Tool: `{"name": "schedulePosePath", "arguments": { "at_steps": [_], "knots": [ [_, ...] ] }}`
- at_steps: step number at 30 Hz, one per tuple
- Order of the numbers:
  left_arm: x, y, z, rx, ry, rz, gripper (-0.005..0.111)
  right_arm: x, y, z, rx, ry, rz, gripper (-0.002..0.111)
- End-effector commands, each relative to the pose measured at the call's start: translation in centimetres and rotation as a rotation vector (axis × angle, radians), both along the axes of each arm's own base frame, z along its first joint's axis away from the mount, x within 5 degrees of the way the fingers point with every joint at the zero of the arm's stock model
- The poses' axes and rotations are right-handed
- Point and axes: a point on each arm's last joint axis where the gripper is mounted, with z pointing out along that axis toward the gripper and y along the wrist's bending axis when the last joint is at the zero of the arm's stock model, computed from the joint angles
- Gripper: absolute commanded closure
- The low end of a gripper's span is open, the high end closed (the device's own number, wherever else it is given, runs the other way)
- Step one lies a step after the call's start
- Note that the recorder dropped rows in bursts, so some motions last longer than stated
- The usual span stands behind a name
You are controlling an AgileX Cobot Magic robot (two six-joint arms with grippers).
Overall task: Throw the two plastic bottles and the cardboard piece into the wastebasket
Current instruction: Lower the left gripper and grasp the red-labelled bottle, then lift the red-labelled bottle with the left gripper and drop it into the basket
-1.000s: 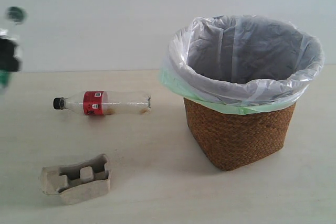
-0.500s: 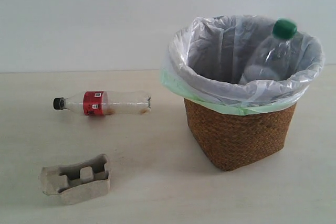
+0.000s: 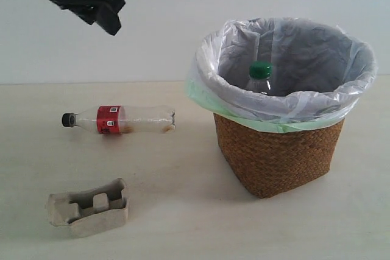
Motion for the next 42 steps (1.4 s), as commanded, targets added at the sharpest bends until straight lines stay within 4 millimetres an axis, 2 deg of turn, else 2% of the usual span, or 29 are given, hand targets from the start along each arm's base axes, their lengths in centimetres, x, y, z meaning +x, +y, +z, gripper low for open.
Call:
{"name": "schedulePosePath", "arguments": {
  "at_steps": [1,4,6,9,11,23,29,34,36,37,39,40,41,42],
  "knots": [
    [-0.1,0.5,-2.2,0.123,0.043,-0.171,0.056,0.0,0.0,0.1,0.0,-0.011,-0.005,0.108],
    [-0.4,0.5,-4.5,0.186,0.095,-0.279,0.053,0.0,0.0,0.1,0.0,-0.011,-0.005,0.108],
    [-0.6,0.6,-6.3,0.232,0.139,-0.342,0.042,0.0,0.0,0.1,0.0,-0.011,-0.005,0.108],
    [0.4,0.7,-8.6,0.283,0.097,-0.352,0.022,0.0,0.0,0.1,0.0,-0.011,-0.005,0.108],
    [1.1,0.6,-10.1,0.3,0.069,-0.384,0.016,0.0,0.0,0.1,0.0,-0.011,-0.005,0.108],
    [4.9,-1.0,-19.4,0.373,-0.014,-0.615,0.016,0.0,0.0,0.1,0.0,-0.011,-0.005,0.108],
    [6.4,-1.4,-22.5,0.392,-0.092,-0.624,0.016,0.0,0.0,0.1,0.0,-0.011,-0.005,0.108],
    [6.7,-1.5,-24.5,0.406,-0.1,-0.648,0.016,0.0,0.0,0.1,-0.001,-0.011,-0.005,0.108],
    [6.9,-1.6,-24.7,0.398,-0.113,-0.627,0.02,0.0,0.0,0.1,-0.001,-0.011,-0.005,0.108],
    [7.0,-1.6,-24.7,0.389,-0.121,-0.607,0.025,0.0,0.0,0.1,-0.001,-0.011,-0.005,0.108],
    [7.2,-1.6,-24.6,0.382,-0.135,-0.59,0.043,0.0,0.0,0.1,-0.001,-0.011,-0.005,0.108],
    [7.2,-1.6,-24.6,0.389,-0.136,-0.594,0.065,0.0,0.0,0.1,-0.001,-0.011,-0.005,0.108],
    [7.2,-1.6,-24.6,0.393,-0.134,-0.597,0.079,0.0,0.0,0.1,-0.001,-0.011,-0.005,0.108],
    [7.0,-1.5,-24.7,0.396,-0.113,-0.605,0.102,0.0,0.0,0.1,-0.001,-0.011,-0.005,0.108]
  ]
}}
